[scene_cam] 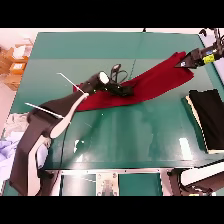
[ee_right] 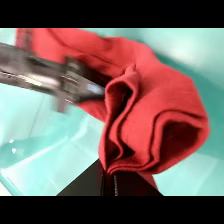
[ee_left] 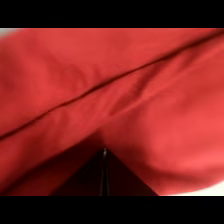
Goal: Fold the shirts.
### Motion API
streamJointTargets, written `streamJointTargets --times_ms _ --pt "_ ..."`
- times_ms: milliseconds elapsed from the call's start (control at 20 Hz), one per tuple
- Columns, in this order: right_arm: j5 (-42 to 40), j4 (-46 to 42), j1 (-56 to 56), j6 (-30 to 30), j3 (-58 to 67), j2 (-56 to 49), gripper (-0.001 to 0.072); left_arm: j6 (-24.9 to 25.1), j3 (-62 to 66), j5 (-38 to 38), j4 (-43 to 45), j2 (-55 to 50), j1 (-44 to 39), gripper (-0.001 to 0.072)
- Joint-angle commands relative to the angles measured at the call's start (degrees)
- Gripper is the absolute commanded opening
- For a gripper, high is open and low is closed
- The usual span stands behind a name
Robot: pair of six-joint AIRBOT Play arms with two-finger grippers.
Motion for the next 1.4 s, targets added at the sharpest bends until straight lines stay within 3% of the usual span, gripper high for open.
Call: streamJointTargets --times_ms 0,200,450,650,850,1100,1150,1250,1350 --pt "0.92 3.61 2.82 1.2 0.28 3.74 0.0018 1.68 0.13 2.6 -9.05 -3.28 -1.95 0.0031" --pt "0.92 3.58 4.94 3.02 0.24 4.11 0.0018 6.01 2.1 -1.07 -15.5 -3.17 -1.29 0.0031" --pt "0.13 3.61 8.68 6.19 0.2 4.11 0.0018 5.22 10.86 -20.61 -15.17 1.25 8.92 0.0031" --pt "-6.03 3.58 17.66 10.43 -0.66 3.87 0.0018 -2.45 10.8 -31.87 -0.02 11.69 22.95 0.003" --pt "-26.16 3.17 32.37 10.84 -10.1 3.02 0.0019 -7.65 10.78 -41.92 16.46 19.91 34.69 0.0031" --pt "-59.12 3.39 52.7 10.8 -19.21 -7.06 0.0019 -6.93 10.45 -46.64 30.69 22.08 39.89 0.0031" --pt "-66.14 3.39 56.57 10.8 -19.19 -10.67 0.0054 -6.27 9.97 -46.23 31.28 22.08 39.89 0.0031" --pt "-79.08 3.39 61.7 10.86 -18.84 -16.68 0.0316 -6.01 8.66 -45.31 30.97 22.08 39.85 0.0031" --pt "-79.71 3.34 60.96 11.87 -17.27 -18.6 0.0428 -5.75 7.69 -45.0 30.86 22.05 39.85 0.0031"
